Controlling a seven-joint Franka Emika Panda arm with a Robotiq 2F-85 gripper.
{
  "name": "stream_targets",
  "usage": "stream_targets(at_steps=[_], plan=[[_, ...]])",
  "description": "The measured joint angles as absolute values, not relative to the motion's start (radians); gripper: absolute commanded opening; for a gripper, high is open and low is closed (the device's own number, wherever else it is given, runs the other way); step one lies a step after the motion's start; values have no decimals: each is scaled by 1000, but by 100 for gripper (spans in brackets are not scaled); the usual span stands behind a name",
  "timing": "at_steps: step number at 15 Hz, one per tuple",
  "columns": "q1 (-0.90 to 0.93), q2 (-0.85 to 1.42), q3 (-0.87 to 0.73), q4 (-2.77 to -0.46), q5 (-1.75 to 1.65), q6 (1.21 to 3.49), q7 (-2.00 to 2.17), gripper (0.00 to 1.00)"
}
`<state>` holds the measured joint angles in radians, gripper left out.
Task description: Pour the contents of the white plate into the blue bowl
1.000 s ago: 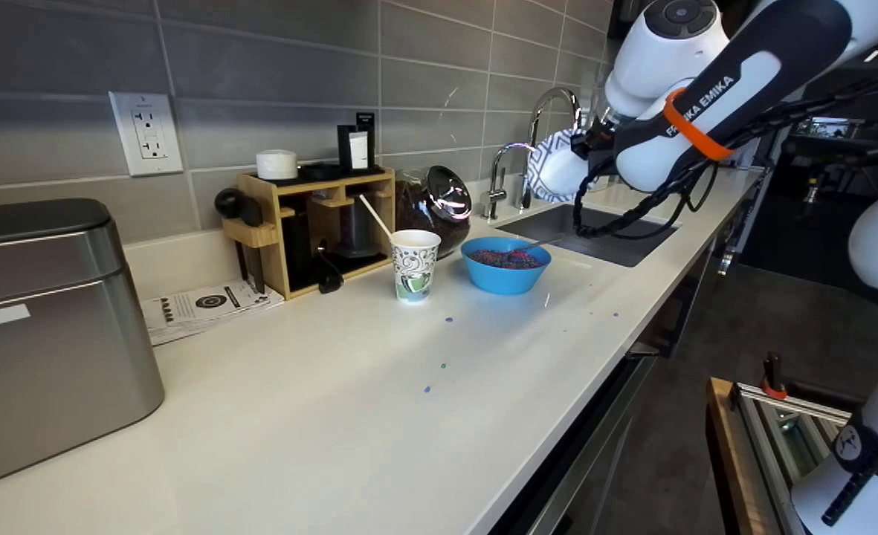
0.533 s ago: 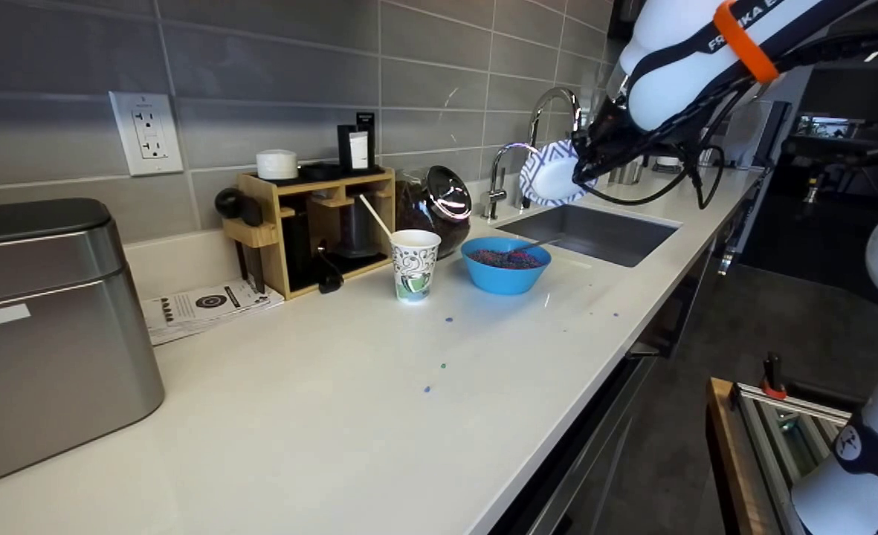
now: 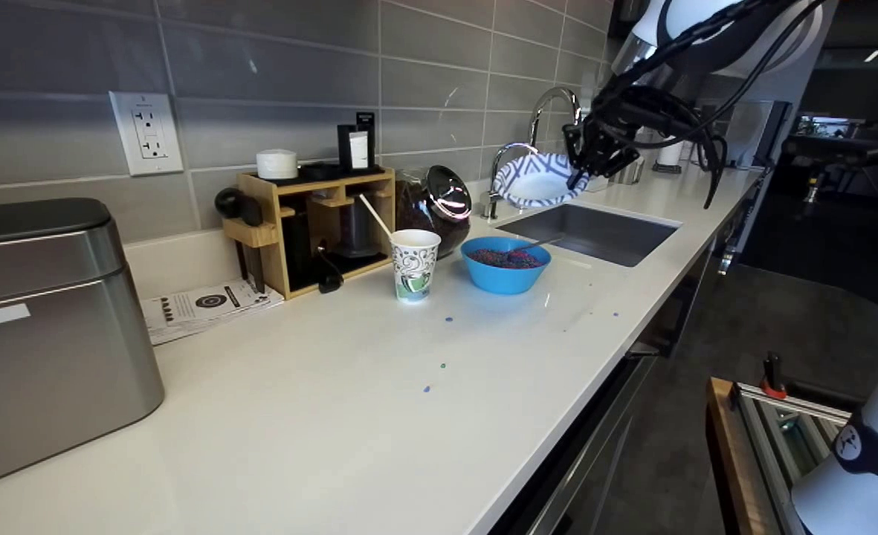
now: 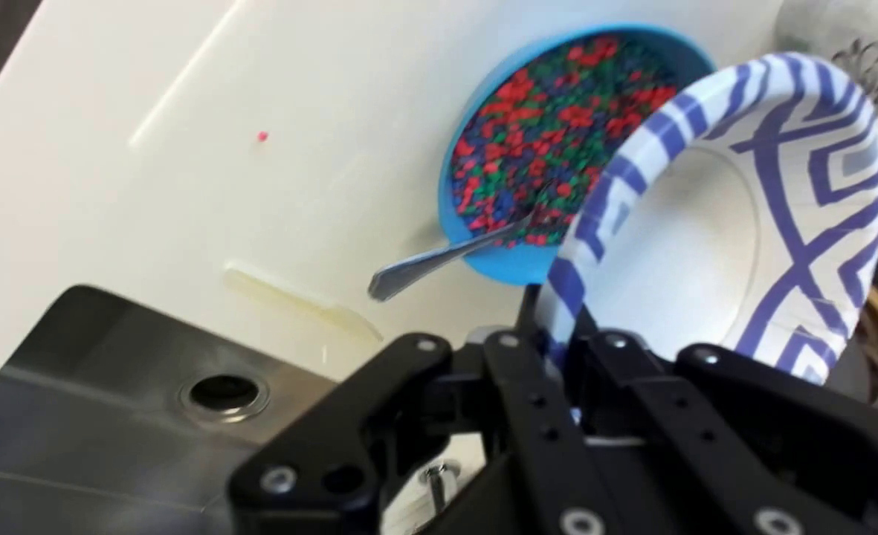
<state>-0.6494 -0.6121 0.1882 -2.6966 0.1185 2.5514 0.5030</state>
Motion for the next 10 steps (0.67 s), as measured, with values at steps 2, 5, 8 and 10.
stream_targets(at_steps=[2,5,8,10], plan=[[-518,-615,92,-2697,159,2504,479,1],[-348,-625,-20,-2697,231,2436,434,1],[-223,-644,-81,-2696,314,2350,384,1],[-157,-652,-101,-2696,376,2290,354,1]])
